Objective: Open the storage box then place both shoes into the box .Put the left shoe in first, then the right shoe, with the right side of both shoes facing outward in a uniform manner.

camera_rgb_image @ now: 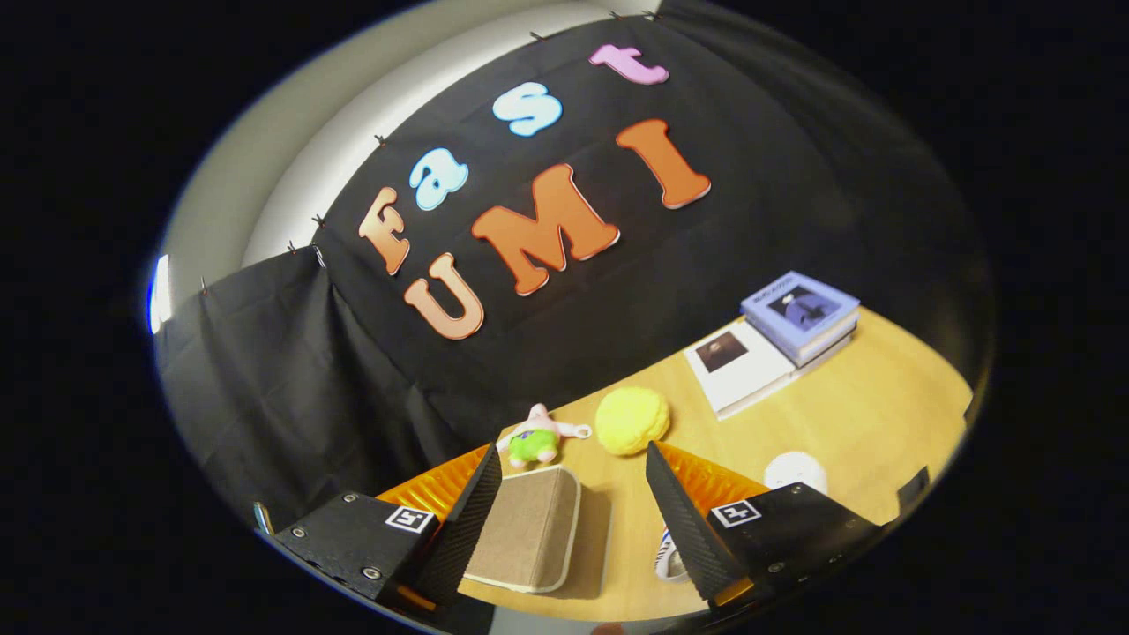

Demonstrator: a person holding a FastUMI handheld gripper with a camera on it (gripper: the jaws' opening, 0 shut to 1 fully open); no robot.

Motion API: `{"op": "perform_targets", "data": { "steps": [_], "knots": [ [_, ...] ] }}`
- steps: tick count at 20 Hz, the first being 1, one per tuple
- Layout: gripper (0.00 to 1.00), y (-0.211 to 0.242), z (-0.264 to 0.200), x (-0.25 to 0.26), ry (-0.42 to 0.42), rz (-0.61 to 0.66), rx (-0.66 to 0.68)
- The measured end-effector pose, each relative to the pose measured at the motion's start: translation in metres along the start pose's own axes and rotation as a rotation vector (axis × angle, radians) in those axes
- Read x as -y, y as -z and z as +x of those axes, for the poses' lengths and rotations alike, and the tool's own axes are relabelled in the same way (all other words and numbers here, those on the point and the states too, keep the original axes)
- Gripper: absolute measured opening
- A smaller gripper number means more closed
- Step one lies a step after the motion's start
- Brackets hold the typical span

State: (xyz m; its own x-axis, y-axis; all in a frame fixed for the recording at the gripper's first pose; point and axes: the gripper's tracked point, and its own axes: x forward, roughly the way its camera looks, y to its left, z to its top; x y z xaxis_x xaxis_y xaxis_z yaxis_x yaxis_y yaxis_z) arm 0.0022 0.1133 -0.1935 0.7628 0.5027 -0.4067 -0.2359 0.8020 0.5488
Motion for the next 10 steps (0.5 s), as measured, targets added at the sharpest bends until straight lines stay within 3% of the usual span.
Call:
{"op": "perform_targets", "data": {
  "steps": [6, 10],
  "knots": [
    [0.98, 0.08, 0.046, 0.009, -0.113, 0.232, -0.252],
    [0.98, 0.124, 0.067, 0.011, -0.169, 0.31, -0.401]
  ]
}}
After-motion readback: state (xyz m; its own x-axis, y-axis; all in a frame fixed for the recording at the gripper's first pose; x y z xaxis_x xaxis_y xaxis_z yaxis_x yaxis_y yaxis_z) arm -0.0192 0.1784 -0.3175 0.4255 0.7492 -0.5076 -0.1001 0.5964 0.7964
